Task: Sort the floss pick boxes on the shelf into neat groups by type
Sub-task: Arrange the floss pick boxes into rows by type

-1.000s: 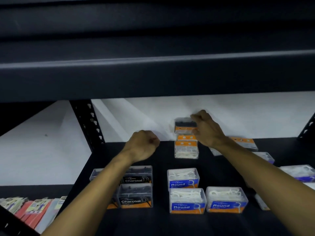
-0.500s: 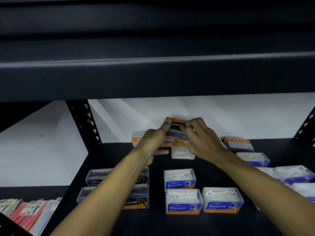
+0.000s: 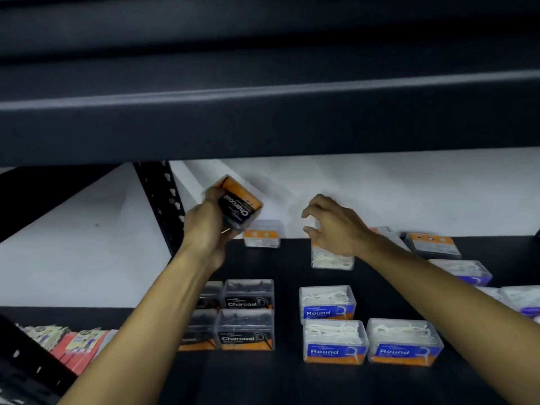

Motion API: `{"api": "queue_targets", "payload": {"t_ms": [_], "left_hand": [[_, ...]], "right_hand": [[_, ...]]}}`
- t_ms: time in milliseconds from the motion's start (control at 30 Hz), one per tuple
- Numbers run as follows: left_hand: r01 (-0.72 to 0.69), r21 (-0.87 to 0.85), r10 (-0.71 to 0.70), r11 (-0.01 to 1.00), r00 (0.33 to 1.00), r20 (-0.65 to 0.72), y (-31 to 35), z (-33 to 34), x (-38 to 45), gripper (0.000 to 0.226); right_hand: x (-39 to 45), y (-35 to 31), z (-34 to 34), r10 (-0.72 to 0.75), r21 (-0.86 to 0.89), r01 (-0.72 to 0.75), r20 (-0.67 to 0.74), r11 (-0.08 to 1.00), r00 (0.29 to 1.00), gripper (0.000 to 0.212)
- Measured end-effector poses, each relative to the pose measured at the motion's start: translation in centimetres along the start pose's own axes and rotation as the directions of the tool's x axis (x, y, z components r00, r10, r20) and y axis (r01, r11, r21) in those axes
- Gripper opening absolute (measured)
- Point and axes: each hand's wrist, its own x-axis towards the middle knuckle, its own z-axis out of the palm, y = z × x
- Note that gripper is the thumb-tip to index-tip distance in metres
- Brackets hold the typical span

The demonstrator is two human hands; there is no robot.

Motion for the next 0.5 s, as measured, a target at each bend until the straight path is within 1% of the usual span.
{"api": "queue_targets", "payload": {"t_ms": [67,133,200,267,400,500], "left_hand": [[-0.014,-0.033,0.013,0.999,0.999,-0.049,0.4,-1.0,-0.2,0.022],[-0.015,-0.021,0.013,1.0,0.998,-0.068,0.4,-2.2,-0.2,0.027],[-0.013,0.013,0.014,1.0,0.998,-0.066,0.4,-3.2,-0.4,0.033],[-0.011,0.042,0.014,0.999,0.997,-0.071,0.1,-4.0,-0.5,0.037],[0.006,0.071,-0.001,0.997,0.998,-0.066,-0.2,-5.1,-0.7,0.034],[0.005,0.103,0.003,0.995,0.997,-0.077,-0.3,-5.6,-0.6,0.034]], "right_hand": [[1.8,-0.9,0.8,0.042,-0.005,-0.042,0.155,0.999,0.987,0.041],[3.5,-2.0,2.0,0.03,-0.015,-0.027,0.238,1.0,0.971,0.043],[4.9,-3.0,3.4,0.013,-0.033,-0.004,0.289,0.999,0.957,0.048],[5.8,-4.0,4.7,0.025,-0.038,-0.014,0.31,0.999,0.951,0.054],[6.8,-5.3,6.6,0.077,-0.041,-0.068,0.312,0.997,0.947,0.058],[7.2,-5.6,6.8,0.095,0.007,-0.103,0.328,0.995,0.94,0.061]]}}
